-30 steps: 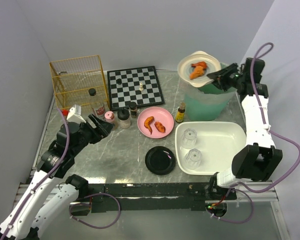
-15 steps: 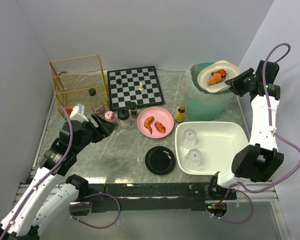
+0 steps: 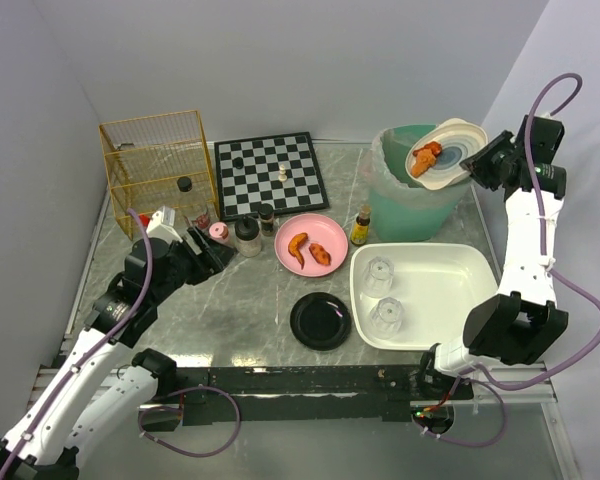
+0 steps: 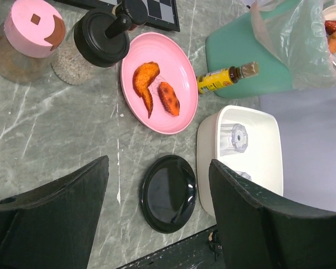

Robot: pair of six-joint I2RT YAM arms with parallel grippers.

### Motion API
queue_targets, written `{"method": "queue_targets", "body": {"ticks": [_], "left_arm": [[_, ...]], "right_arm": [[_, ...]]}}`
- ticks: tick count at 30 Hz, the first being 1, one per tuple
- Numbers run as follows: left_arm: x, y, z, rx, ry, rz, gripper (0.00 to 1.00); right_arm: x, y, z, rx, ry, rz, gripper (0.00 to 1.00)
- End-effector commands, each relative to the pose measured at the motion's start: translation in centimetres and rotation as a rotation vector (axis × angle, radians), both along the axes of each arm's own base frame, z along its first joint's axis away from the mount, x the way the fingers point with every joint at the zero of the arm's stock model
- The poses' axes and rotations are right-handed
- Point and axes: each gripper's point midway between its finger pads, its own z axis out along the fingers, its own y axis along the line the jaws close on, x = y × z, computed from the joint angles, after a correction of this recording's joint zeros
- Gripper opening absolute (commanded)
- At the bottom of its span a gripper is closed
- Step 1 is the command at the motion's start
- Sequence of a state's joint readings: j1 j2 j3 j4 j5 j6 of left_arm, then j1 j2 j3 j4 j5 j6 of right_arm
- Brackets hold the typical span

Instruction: Clear the kitchen counter

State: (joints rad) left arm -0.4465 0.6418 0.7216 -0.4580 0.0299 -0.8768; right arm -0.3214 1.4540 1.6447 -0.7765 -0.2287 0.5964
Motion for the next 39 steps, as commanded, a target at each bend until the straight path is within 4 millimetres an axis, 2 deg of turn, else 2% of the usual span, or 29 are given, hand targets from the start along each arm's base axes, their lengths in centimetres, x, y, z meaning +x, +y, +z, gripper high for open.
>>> {"method": "queue_targets", "body": {"ticks": [1, 12, 19, 21, 23, 27, 35, 39], "left_arm": [[0.4, -0.5, 0.6, -0.007, -0.038, -0.023, 0.76], [0.3, -0.6, -0.1, -0.003, -0.031, -0.029, 0.76], [0.2, -0.3, -0.3, 0.006, -0.031, -0.023, 0.76], [0.2, -0.3, -0.3, 0.005, -0.03, -0.024, 0.76], [0.2, -0.4, -0.4, 0.004, -0.029, -0.028, 0.76], [0.3, -0.6, -0.6, 0.002, -0.025, -0.032, 0.76], [0.4, -0.8, -0.8, 0.001, -0.019, -0.037, 0.76], [0.4, -0.8, -1.0, -0.002, -0.013, -0.037, 0.75]], "right_arm": [[1.4, 0.5, 10.2, -0.129, -0.313, 0.061, 0.0], [1.9, 1.9, 12.6, -0.388, -0.347, 0.099, 0.0], [2.4, 3.7, 14.0, -0.606, -0.334, 0.108, 0.0], [2.2, 3.1, 14.4, -0.672, -0.328, 0.075, 0.0], [2.2, 3.8, 14.5, -0.718, -0.32, 0.079, 0.0], [1.9, 3.0, 14.4, -0.801, -0.276, 0.035, 0.0], [1.2, 2.5, 15.3, -0.875, -0.269, -0.019, 0.0], [0.0, 2.0, 16.5, -0.872, -0.294, -0.076, 0.0]]}}
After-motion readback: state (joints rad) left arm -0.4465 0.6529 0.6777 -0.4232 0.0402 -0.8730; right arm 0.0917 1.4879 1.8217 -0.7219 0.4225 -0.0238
